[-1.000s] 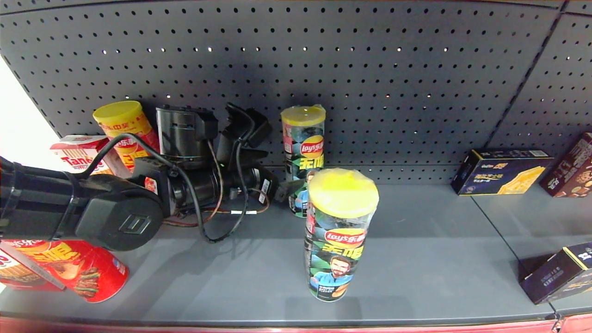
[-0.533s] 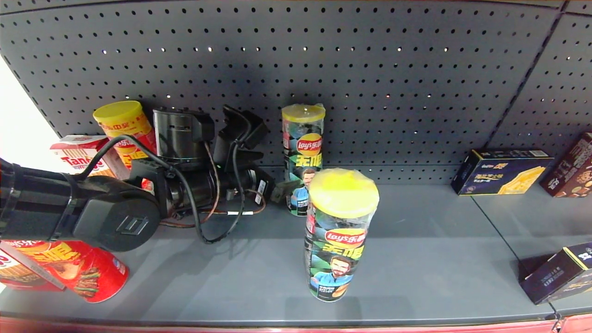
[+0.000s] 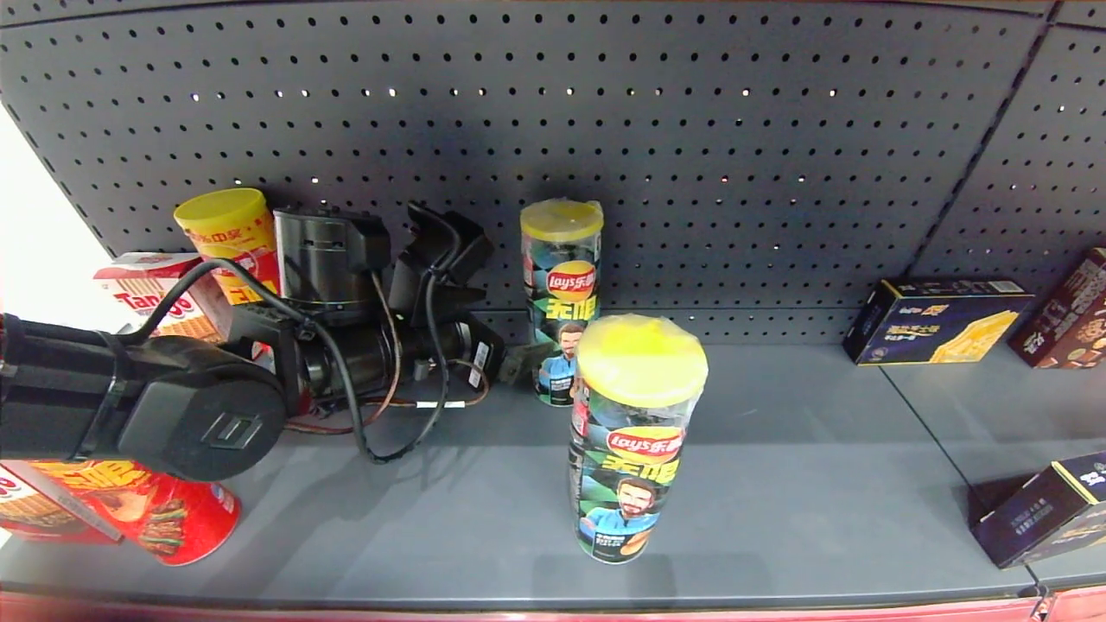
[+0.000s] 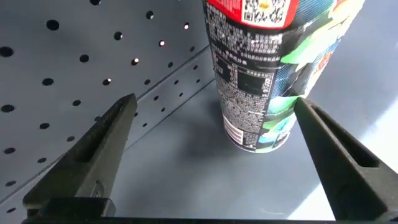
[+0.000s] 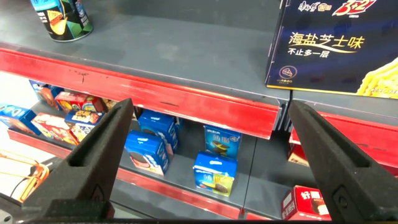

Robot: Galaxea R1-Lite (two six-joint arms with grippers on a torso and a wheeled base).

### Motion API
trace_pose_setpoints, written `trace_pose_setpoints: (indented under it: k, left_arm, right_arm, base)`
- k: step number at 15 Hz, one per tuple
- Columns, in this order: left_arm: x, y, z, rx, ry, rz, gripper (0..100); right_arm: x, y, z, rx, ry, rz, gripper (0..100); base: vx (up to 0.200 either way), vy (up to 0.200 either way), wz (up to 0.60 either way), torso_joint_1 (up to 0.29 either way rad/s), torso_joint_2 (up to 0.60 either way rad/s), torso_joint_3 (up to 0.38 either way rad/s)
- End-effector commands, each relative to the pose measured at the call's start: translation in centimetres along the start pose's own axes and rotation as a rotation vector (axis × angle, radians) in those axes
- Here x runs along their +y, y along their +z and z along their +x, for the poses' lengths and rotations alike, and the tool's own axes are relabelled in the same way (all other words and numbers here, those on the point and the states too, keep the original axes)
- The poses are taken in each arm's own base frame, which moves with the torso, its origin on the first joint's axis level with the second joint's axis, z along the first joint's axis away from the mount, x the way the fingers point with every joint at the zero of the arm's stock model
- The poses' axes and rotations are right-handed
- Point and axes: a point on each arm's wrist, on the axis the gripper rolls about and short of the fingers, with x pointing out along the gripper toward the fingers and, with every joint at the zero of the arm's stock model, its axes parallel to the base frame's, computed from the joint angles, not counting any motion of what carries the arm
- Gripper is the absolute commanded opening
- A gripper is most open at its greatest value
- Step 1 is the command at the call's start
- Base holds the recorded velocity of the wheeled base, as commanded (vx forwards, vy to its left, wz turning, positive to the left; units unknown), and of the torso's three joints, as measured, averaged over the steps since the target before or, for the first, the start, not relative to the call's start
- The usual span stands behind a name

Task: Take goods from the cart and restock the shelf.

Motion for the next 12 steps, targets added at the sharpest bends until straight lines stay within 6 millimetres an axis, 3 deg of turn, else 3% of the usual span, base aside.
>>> trace_pose_setpoints:
  k: [1, 12]
  left_arm:
    - [0.3, -0.1, -0.7, -0.016, 0.015, 0.004, 100]
    - [0.9, -0.8, -2.1, 0.009, 0.098, -0.001, 100]
  right_arm:
    - [0.0, 0.0, 0.0, 0.001, 0.001, 0.000, 100]
    - [0.0, 0.0, 0.0, 0.001, 0.001, 0.000, 100]
  base:
    - [0.000, 0.000, 0.00, 0.000, 0.00, 0.000]
    - [0.000, 0.000, 0.00, 0.000, 0.00, 0.000]
